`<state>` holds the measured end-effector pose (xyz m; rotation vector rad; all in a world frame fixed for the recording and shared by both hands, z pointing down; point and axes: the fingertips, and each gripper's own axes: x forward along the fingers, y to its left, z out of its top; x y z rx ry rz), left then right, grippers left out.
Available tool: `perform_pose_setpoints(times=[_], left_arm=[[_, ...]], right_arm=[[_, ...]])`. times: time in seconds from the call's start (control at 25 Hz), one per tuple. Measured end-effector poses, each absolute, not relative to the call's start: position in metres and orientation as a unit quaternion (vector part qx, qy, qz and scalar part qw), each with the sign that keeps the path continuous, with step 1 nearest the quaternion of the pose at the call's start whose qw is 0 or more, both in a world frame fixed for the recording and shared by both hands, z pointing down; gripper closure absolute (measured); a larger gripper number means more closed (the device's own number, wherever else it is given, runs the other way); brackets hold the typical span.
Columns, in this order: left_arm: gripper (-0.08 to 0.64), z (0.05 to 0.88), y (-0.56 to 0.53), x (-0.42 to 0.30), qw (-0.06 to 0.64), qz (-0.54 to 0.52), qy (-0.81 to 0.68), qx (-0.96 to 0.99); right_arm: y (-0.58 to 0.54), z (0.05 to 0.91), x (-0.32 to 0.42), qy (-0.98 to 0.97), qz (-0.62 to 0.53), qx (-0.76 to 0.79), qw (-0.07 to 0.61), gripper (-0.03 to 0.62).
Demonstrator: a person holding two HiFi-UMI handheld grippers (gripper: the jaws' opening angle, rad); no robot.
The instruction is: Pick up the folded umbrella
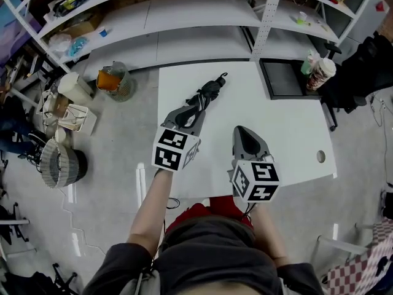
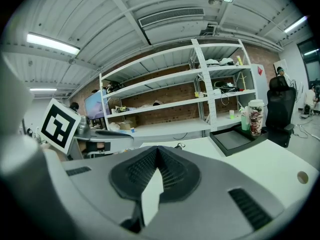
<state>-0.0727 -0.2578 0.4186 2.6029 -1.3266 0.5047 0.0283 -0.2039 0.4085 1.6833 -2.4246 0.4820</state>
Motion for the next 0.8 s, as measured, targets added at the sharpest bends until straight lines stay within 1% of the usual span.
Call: perform_pose_setpoints(times=[0.36,0.52,0.8], left_arm=[[0.426,0.437,-0.296,-0.064,0.097,0.209,-0.440,0.868],[0.370,0.452,-0.311,-0.058,0.105,0.237,-0.432,0.864],[0.310,0.487,-0.334,-0.053,0.122,0.281,-0.421,0.854]], right_arm=[[-0.230,0.417,0.039,-0.808,0.167,0.559,0.082,0.574],[-0.242,0.422,0.044,-0.807,0.174,0.557,0.086,0.574],[-0.264,0.433,0.048,-0.809,0.185,0.550,0.092,0.574]])
